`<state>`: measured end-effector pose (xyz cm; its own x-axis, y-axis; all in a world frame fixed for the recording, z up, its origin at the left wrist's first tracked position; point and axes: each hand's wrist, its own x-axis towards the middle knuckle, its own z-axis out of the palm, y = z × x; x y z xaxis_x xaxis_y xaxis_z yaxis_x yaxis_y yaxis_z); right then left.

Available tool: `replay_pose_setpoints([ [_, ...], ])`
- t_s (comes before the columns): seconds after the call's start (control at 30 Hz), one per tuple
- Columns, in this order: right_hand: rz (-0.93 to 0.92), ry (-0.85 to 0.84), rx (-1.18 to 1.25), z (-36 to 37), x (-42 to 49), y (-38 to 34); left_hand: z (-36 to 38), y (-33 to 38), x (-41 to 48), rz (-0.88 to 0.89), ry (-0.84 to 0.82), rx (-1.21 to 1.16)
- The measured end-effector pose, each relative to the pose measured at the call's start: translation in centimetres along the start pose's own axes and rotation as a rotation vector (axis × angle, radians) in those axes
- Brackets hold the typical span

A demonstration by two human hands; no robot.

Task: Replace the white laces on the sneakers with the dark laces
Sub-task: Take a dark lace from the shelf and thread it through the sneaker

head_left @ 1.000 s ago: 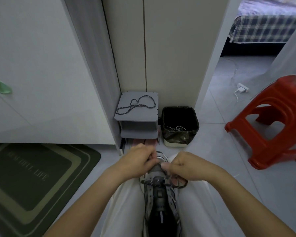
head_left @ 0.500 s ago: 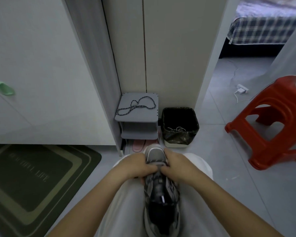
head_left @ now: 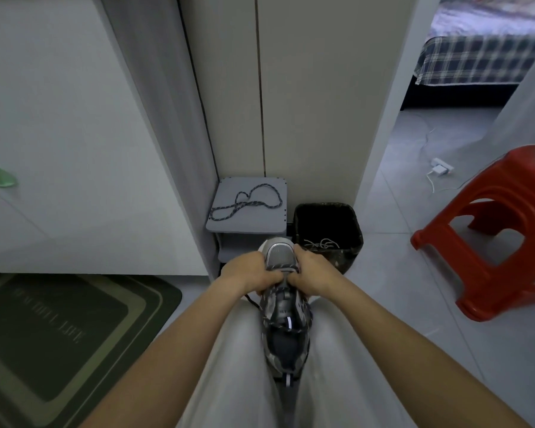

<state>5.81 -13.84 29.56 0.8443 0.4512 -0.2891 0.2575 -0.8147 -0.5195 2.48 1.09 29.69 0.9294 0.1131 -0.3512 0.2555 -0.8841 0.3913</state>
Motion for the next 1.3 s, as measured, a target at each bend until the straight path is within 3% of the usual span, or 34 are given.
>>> replay_pose_setpoints([
  [0.13, -0.013, -0.038, 0.046, -0.6, 0.6, -0.3, 0.3, -1.1, 0.7, -0.008, 0.021, -0.073],
  [0.27, -0.033, -0.051, 0.077, -1.2, 0.2, 0.0, 0.2, -2.3, 0.9, 0.1, -0.055, -0.189],
  [0.43, -0.041, 0.002, 0.203, -1.0, -0.7, 1.0, -3.0, -3.9, 0.6, 0.088, 0.042, -0.302],
  [0.57, -0.071, 0.139, 0.194, -1.4, -0.3, 0.2, -6.1, -2.4, -0.1, 0.137, 0.012, -0.725],
  [0.63, -0.168, 0.074, 0.35, -2.1, 0.0, -1.2, -6.9, -0.7, -0.4, 0.217, -0.012, -0.805],
  [0.7, -0.221, 0.049, 0.495, -3.0, 0.1, -2.9, -7.6, 0.7, -0.8, 0.286, -0.011, -0.794],
  [0.87, -0.179, 0.232, 0.716, -6.8, 0.0, -5.0, -8.9, -0.6, -1.2, 0.292, 0.102, -0.762],
  [1.1, -0.136, 0.399, 0.798, -8.3, 0.8, -5.2, -5.4, -8.0, -1.3, 0.115, 0.142, -0.508],
  [1.3, -0.122, 0.47, 0.845, -8.1, 1.0, -5.1, -1.2, -13.5, -1.3, -0.185, -0.032, -0.378],
])
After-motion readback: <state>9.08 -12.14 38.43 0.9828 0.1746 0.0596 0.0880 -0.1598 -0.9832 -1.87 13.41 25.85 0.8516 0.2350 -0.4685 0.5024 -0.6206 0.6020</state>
